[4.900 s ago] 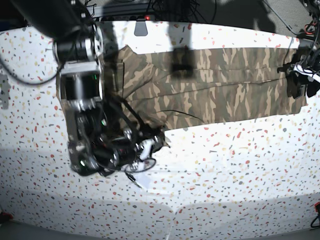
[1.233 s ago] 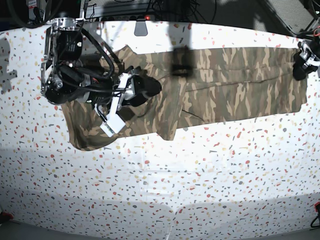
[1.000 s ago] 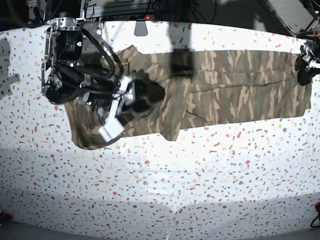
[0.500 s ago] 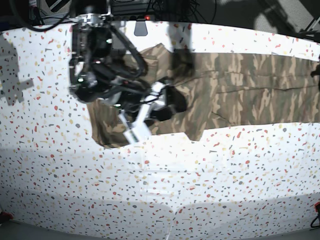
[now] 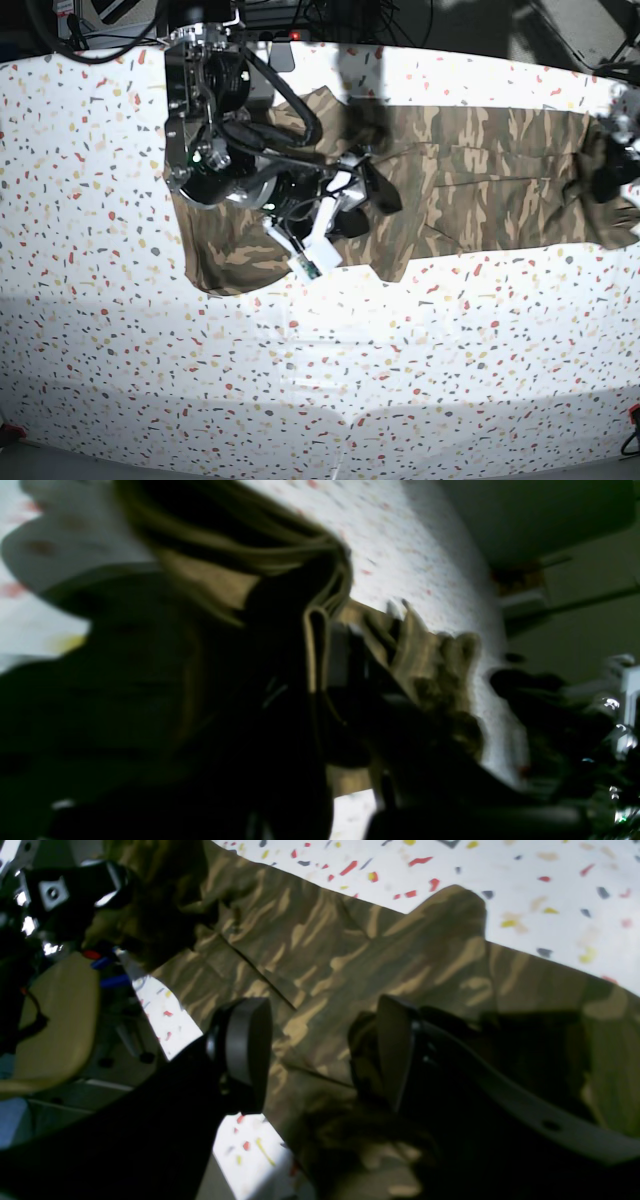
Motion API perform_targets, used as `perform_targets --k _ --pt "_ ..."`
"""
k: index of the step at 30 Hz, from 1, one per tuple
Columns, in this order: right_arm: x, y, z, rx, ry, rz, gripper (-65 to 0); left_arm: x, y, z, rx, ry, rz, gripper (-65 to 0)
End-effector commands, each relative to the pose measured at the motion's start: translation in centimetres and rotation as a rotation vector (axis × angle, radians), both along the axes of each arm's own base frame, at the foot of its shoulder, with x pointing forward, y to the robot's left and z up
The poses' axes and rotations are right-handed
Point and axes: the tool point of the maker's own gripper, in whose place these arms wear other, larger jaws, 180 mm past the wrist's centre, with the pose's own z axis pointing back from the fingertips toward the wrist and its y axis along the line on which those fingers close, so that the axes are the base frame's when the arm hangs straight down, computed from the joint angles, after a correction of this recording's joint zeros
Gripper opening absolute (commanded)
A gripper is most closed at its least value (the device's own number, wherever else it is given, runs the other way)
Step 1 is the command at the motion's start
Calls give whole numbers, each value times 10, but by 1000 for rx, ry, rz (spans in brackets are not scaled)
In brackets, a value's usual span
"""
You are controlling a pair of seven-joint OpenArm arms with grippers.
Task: Fold the T-shirt properly
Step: 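Grasp the folded strip's ends with both grippers and fold toward the middle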
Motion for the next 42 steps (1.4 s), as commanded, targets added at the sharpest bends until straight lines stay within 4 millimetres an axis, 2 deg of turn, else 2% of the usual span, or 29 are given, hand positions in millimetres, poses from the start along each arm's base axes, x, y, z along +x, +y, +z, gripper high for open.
perform_targets --k 1,6,8,12,14,21,28,31,33,36,42 --pt "7 4 18 45 -51 0 -314 6 -13 17 0 -65 -39 -650" --pt "8 4 19 45 -54 0 -314 6 -92 27 -97 -125 -156 -650" --pt "8 4 19 44 -54 0 -314 5 -119 24 -116 -122 -207 -650" --pt "8 4 19 44 -53 0 -314 4 -162 4 -85 -74 -274 -650" --pt "8 4 19 45 -54 0 -314 8 -177 1 -80 -85 -278 -650" --pt "8 4 19 44 -53 0 -314 18 -206 -6 -35 -104 -266 -650" --pt "8 4 19 44 -53 0 -314 11 -232 -8 -42 -95 -339 -650" --pt "8 4 19 45 -54 0 -314 8 -245 -7 -55 -96 -376 -469" --pt "8 5 20 48 -56 2 -314 7 -252 -4 -61 -103 -397 -401" --pt "11 4 23 47 -66 2 -314 11 -260 6 -100 -129 -413 -395" --pt "15 4 27 45 -79 3 -314 28 -260 25 -115 -187 -415 -395"
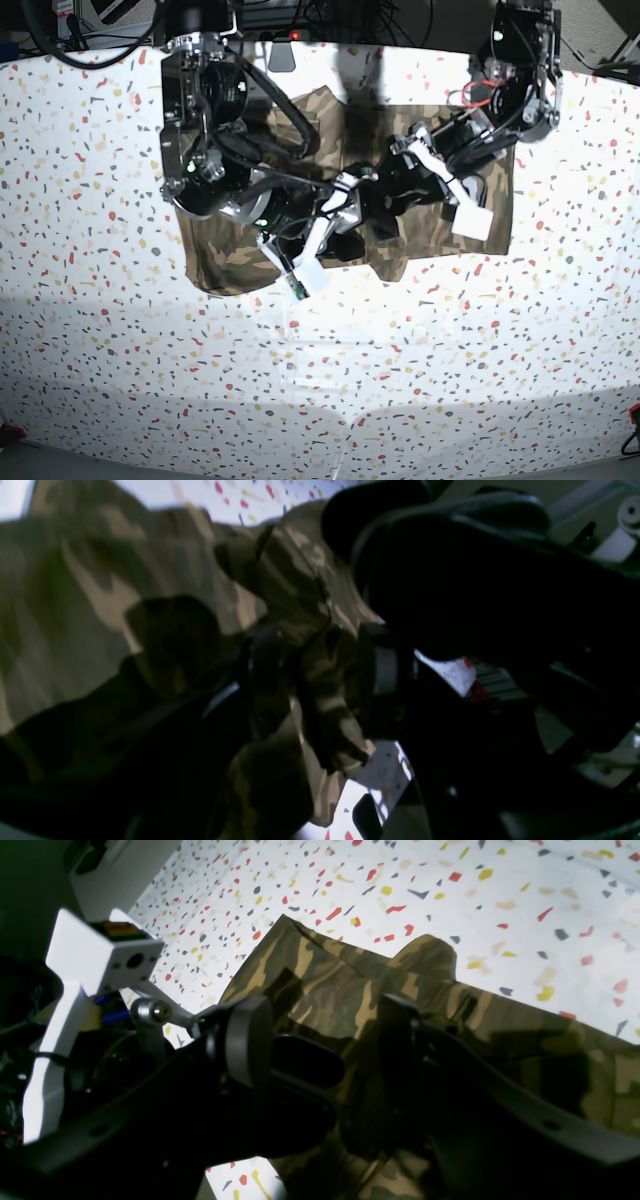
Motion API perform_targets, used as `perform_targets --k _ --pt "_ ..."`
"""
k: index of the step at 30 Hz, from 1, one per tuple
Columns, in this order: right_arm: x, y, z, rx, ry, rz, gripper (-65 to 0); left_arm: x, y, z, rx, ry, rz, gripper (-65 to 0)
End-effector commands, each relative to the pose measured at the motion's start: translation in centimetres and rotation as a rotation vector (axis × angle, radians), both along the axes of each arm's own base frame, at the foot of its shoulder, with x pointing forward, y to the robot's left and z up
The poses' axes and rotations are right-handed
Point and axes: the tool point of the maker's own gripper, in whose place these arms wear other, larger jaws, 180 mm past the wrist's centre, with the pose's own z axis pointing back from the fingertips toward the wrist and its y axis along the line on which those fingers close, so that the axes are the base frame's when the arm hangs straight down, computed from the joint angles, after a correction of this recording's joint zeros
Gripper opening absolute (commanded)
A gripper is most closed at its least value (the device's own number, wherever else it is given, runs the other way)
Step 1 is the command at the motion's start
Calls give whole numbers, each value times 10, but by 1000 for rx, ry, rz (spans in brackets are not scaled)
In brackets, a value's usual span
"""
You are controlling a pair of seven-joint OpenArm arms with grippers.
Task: Fold the T-shirt properly
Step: 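Grasp the folded strip's ends with both grippers and fold toward the middle, then release the shirt and regrasp its edges with both grippers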
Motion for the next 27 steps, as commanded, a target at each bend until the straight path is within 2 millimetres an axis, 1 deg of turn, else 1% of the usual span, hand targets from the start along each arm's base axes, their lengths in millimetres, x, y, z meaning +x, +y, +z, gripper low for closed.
perform_targets --k 1,3,6,8,10,12,14,17,20,22,25,27 --pt "3 3 11 5 -31 13 -314 12 0 24 -65 -71 25 -395" --pt "5 0 11 -10 -28 12 -314 15 2 22 -26 -82 21 -395" --pt "13 -13 10 -37 -22 -10 -314 19 7 15 41 -90 26 -395" --pt "20 -26 12 -19 8 -59 -314 21 14 12 61 -91 44 -395" --pt "18 -42 9 -22 52 -62 -314 26 25 10 84 -95 77 -395" --pt "16 -61 6 -31 88 -71 -314 31 40 11 92 -101 123 -395" --pt "17 -85 2 -49 105 -106 -314 36 57 12 102 -103 173 -395" --pt "21 -126 -3 -108 107 -179 -314 37 78 2 170 -83 211 -395" --pt "22 -164 -10 -176 122 -231 -314 31 85 -12 235 -59 219 -395" --pt "20 -182 -19 -216 149 -246 -314 26 87 -16 239 -52 230 -396" --pt "16 -202 -33 -234 200 -260 -314 24 93 -19 254 -77 274 -396" --pt "14 -214 -47 -234 252 -275 -314 22 95 -22 277 -78 280 -396"
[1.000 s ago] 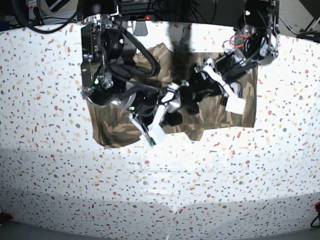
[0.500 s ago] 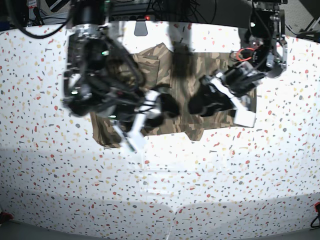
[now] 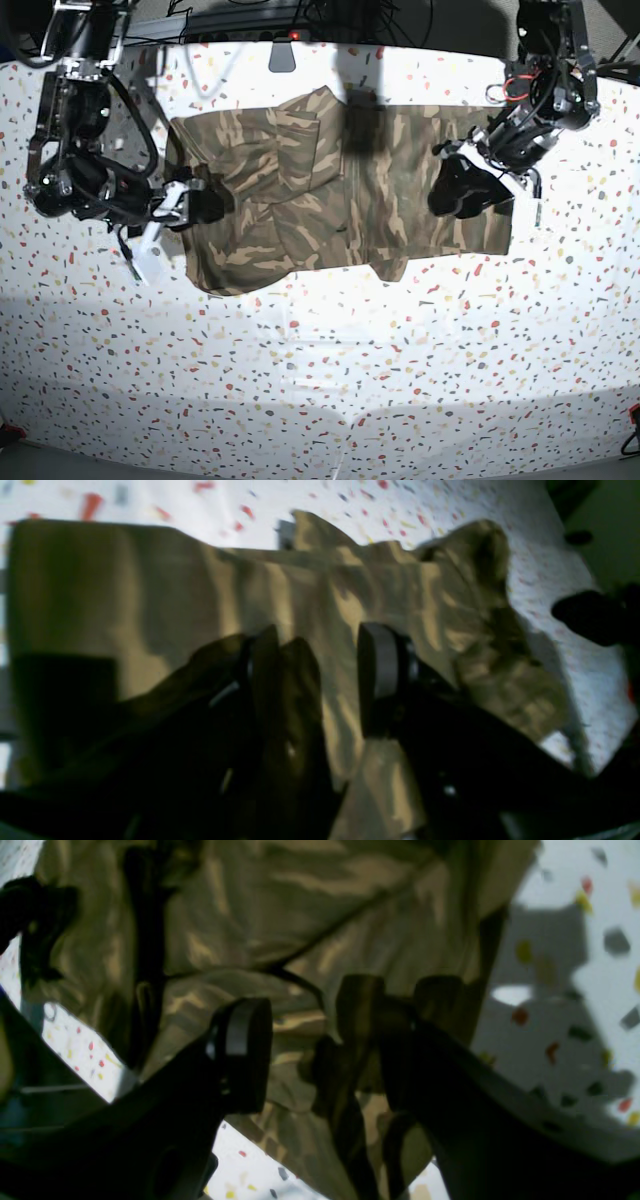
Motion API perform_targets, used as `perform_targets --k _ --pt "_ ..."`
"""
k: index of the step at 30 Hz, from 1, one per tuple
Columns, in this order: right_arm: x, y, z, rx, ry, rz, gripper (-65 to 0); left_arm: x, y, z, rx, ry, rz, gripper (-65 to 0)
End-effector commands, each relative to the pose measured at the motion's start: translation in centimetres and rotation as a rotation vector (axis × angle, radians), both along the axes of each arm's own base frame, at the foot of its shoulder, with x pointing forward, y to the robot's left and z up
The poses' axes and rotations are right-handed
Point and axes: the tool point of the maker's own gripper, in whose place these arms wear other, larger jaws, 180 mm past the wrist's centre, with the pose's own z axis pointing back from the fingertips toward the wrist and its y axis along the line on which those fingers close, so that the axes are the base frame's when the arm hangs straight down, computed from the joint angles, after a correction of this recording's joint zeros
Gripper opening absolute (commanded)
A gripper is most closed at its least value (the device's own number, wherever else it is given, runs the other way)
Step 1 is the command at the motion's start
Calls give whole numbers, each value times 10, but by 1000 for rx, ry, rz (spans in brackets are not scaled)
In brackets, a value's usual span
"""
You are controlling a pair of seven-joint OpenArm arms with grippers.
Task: Fold the T-shirt properly
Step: 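Release the shirt and regrasp its edges with both grippers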
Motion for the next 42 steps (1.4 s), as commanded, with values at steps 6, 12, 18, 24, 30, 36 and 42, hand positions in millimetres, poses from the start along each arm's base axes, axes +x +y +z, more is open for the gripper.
perform_targets --k 6,12,18,24,30,36,42 --pt "5 -32 -21 24 99 -81 -314 3 1 10 -6 -38 3 -396" --pt "21 -43 -17 1 96 -101 -314 3 1 9 -5 -37 2 -396" --pt "27 -46 -15 -43 86 -98 -314 3 1 10 -5 -38 2 -396" --pt "25 -36 -30 -109 107 -58 -314 3 1 9 -4 -37 2 -396" --pt "13 -15 -53 -100 177 -18 -314 3 1 9 -4 -37 2 -396" --pt "6 -15 -65 -99 231 -25 -314 3 1 9 -4 -37 2 -396" --pt "2 -15 -63 -100 262 -7 -314 3 1 9 -3 -36 2 -396"
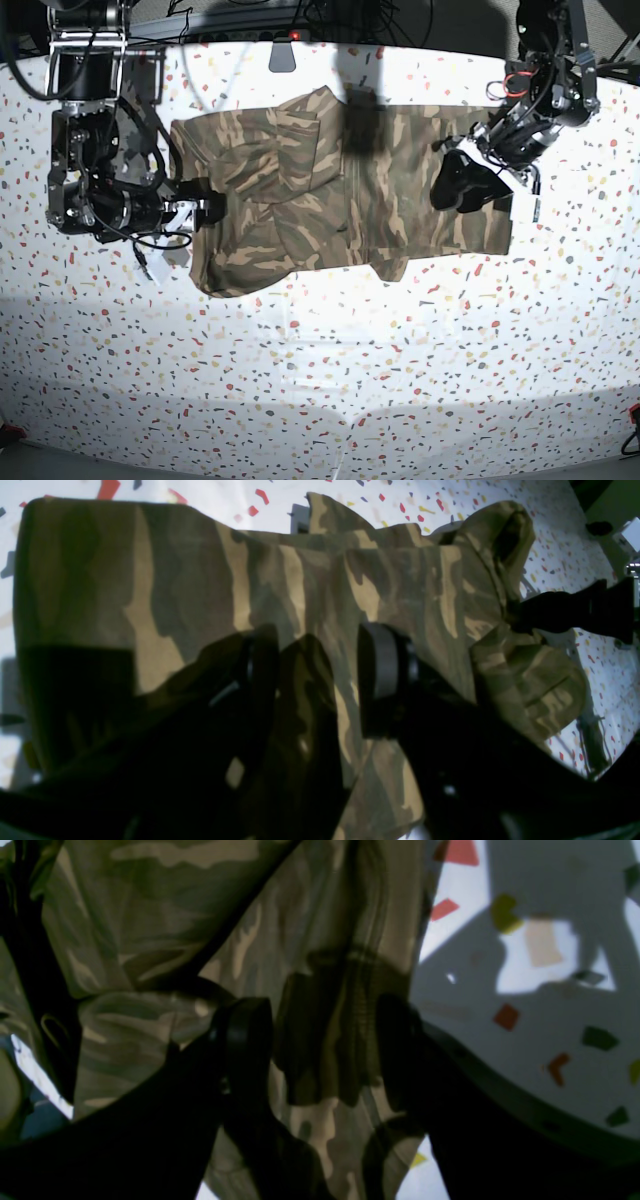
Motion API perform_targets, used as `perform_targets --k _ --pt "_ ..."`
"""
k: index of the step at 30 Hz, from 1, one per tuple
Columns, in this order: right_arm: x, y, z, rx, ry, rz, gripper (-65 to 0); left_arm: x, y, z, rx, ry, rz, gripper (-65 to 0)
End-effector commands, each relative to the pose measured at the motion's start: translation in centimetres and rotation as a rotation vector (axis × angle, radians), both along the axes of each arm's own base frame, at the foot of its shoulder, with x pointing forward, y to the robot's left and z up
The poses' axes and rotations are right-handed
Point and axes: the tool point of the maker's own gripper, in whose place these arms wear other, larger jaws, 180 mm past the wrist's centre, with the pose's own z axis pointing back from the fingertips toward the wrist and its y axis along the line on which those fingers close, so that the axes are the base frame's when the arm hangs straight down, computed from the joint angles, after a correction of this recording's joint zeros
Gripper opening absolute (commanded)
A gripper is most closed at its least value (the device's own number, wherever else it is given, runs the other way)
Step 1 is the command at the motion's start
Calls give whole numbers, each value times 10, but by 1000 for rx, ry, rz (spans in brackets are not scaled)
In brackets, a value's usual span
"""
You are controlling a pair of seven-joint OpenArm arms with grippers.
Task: Fold the T-shirt properly
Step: 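Release the shirt and regrasp its edges with both grippers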
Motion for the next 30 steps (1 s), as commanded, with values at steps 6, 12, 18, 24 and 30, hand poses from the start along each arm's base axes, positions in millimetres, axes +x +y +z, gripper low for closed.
perform_targets --k 6,12,18,24,30 --pt "7 -45 9 -143 15 -28 -314 6 -1 12 -14 -37 -5 -396" --pt "5 -42 9 -121 20 -28 -314 6 -1 12 -14 -37 -5 -396" --pt "-2 -23 9 -42 56 -9 -314 6 -1 12 -14 -38 -5 -396" --pt "-11 5 4 60 78 4 -314 6 -1 12 -14 -37 -4 -396" --pt "-12 14 3 83 80 7 -352 6 -1 12 -14 -38 -5 -396"
